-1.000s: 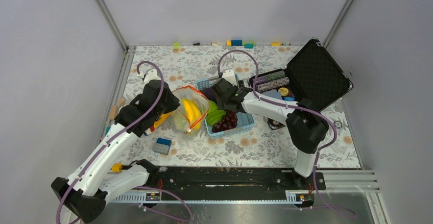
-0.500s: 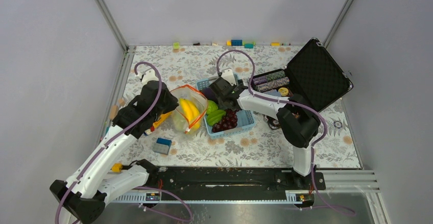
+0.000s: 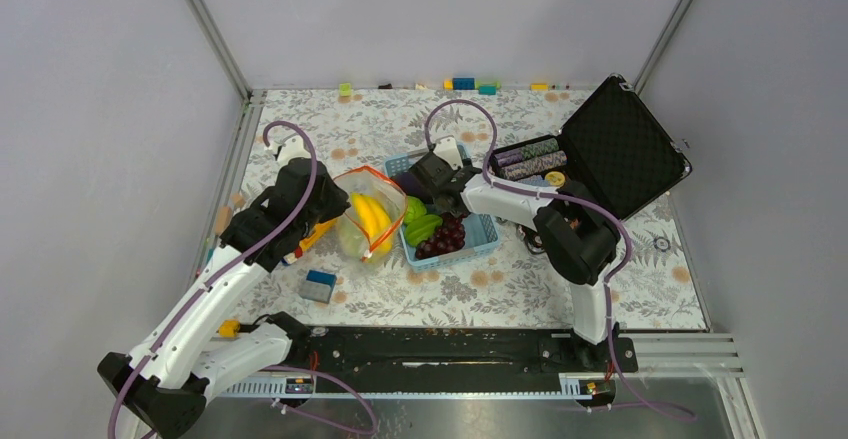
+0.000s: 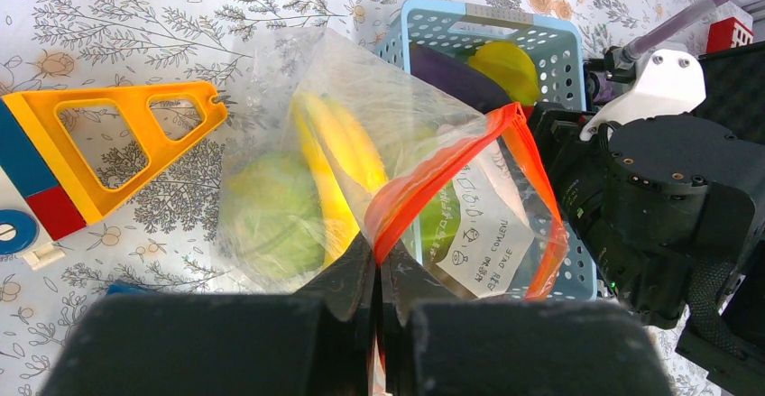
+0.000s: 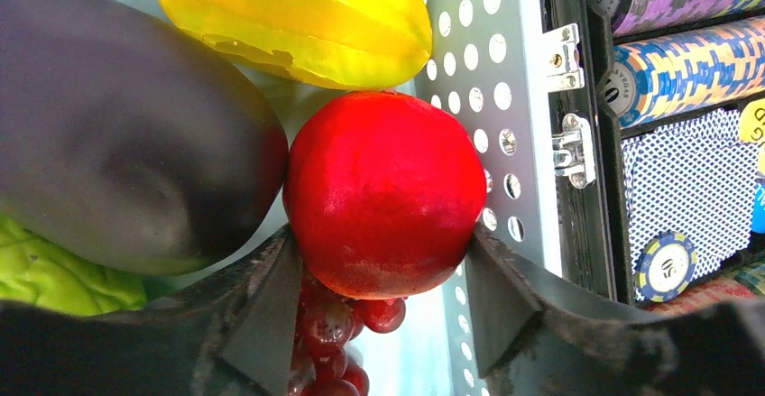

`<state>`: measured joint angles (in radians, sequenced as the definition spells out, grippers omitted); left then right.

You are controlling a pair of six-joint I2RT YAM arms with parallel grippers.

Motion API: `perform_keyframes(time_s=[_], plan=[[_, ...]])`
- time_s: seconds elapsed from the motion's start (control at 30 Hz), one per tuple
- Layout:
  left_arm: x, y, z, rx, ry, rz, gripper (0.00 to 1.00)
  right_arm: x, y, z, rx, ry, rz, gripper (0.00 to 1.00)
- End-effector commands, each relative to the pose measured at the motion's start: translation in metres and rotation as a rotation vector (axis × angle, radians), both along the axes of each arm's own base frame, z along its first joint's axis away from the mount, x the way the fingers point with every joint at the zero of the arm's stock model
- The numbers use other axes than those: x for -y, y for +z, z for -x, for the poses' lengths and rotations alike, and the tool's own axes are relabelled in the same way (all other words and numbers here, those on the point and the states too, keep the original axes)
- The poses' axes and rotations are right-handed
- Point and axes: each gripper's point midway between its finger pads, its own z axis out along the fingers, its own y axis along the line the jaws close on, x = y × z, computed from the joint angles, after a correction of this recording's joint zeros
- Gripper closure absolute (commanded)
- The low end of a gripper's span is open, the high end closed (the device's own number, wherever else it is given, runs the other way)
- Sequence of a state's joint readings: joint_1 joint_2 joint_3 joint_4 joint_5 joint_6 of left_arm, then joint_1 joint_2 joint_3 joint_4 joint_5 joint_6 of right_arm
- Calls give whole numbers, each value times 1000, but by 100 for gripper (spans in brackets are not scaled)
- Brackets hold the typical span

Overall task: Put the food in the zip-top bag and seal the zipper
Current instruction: Pick up the fake fruit from the bin, then place the fake fruit in the zipper food storage bag.

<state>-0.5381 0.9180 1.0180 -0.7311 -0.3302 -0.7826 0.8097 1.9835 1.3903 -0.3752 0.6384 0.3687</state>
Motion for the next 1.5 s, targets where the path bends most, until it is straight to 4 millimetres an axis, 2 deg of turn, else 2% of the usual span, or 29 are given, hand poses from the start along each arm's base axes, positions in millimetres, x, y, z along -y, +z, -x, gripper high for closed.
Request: perform_keyframes(time_s=[0.0, 0.2, 0.37, 0.5, 0.63, 0.7, 0.77, 0.83, 0.9, 1.03, 1.2, 1.37, 1.4, 1.47], plan=[[-3, 9, -6, 49, 24, 13, 100, 0, 23, -15, 77, -51, -39, 46], [-3, 9, -5, 49, 21, 14, 100, 6, 57, -4, 117, -14, -94, 62], [-2, 10, -5, 50, 20, 18, 100, 11, 100, 17, 160, 37, -226, 67], [-1, 10, -6, 46, 20, 23, 100, 5, 130, 38, 181, 126, -375, 67], [1, 8, -6, 38, 15, 25, 100, -24, 170, 70, 189, 347, -591, 69], [3, 8, -6, 34, 9, 29, 100, -43, 191, 93, 164, 499, -700, 69], [4, 7, -7, 29, 6, 28, 100, -66, 214, 124, 110, 682, -836, 70], [5, 6, -7, 24, 4, 28, 100, -81, 235, 144, 85, 793, -941, 70], [6, 5, -6, 21, -2, 31, 100, -97, 251, 156, 66, 872, -1009, 69], [6, 6, -6, 23, -2, 32, 100, -129, 256, 164, 34, 948, -990, 66], [8, 8, -5, 25, -17, 43, 100, -152, 233, 148, -7, 867, -894, 53], [9, 9, -4, 29, -23, 46, 100, -155, 216, 118, 11, 750, -795, 39], [9, 10, -3, 32, -26, 47, 100, -153, 213, 115, 9, 733, -781, 34], [7, 11, -3, 39, -21, 47, 100, -151, 210, 112, 16, 712, -768, 17]])
